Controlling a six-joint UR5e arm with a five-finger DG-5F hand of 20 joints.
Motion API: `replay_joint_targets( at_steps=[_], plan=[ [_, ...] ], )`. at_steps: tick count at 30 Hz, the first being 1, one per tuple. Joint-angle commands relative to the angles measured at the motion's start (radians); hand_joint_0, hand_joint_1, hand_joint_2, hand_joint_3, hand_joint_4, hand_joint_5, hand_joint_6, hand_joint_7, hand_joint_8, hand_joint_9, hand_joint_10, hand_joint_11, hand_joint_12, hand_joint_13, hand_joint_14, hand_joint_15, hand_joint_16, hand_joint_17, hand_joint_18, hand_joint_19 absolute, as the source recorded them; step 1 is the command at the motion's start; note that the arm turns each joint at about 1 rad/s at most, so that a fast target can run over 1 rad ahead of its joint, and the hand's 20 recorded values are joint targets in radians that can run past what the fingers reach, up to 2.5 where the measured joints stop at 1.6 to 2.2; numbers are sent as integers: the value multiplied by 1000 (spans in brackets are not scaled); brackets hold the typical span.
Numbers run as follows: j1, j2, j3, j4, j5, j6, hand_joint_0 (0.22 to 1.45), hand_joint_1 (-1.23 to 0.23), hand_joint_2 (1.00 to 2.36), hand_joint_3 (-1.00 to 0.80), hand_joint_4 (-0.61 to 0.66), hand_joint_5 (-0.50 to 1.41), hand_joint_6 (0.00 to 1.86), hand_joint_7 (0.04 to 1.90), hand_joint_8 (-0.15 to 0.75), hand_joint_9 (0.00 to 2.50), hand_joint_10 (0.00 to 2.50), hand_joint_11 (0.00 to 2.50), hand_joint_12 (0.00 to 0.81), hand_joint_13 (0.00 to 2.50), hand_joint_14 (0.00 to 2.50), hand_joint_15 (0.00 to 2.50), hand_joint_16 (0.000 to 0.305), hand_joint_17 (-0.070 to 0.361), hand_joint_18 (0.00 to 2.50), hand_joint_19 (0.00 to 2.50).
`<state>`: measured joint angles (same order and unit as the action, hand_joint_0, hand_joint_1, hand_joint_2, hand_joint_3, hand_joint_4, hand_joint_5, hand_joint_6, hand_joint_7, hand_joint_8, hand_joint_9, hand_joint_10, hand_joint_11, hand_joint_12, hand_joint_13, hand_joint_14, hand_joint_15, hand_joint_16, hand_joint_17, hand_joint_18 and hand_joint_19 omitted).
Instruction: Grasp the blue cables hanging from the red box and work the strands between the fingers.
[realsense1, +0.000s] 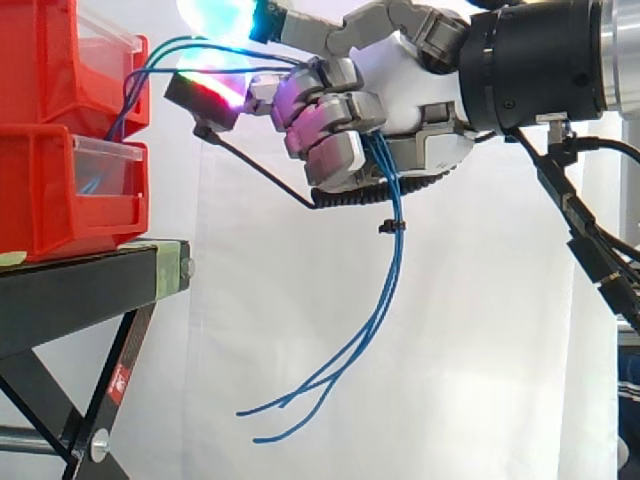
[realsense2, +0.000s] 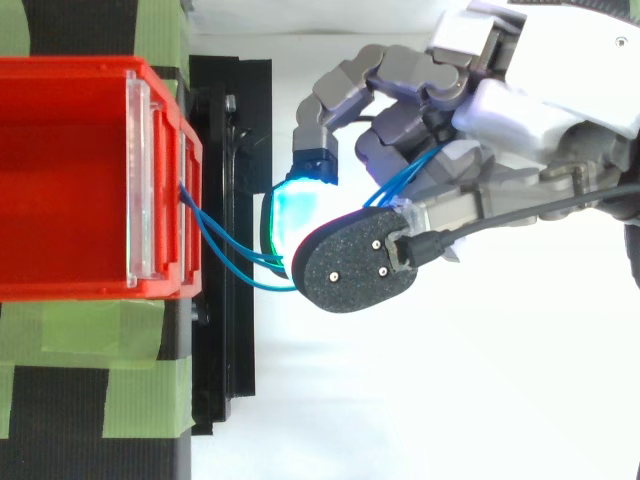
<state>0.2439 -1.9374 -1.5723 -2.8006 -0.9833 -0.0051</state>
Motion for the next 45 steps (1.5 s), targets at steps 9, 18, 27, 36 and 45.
replay_joint_targets(
  at_steps=[9, 18, 27, 36, 45],
  plan=[
    [0, 0, 0, 6, 0, -1, 873, -618, 1008, -760, 258, -276, 1556, 995, 417, 928, 2500, 2500, 476, 1272, 2500, 1643, 55, 124, 1656, 1018],
    [0, 0, 0, 9, 0, 1, 1044, -688, 1012, -340, 192, -278, 1632, 944, 417, 928, 2500, 2500, 476, 1272, 2500, 1643, 55, 124, 1656, 1018],
    [0, 0, 0, 9, 0, 1, 999, -513, 1012, -382, 235, -212, 1249, 960, 417, 928, 2500, 2500, 476, 1272, 2500, 1643, 55, 124, 1656, 1018],
    [0, 0, 0, 13, 0, -3, 1160, -611, 1016, -196, 194, -188, 1400, 947, 417, 928, 2500, 2500, 476, 1272, 2500, 1643, 55, 124, 1656, 1018],
    [3, -2, 0, 59, 2, -30, 1050, -741, 1014, -586, 216, -257, 1595, 941, 417, 928, 2500, 2500, 476, 1272, 2500, 1643, 55, 124, 1656, 1018]
  ],
)
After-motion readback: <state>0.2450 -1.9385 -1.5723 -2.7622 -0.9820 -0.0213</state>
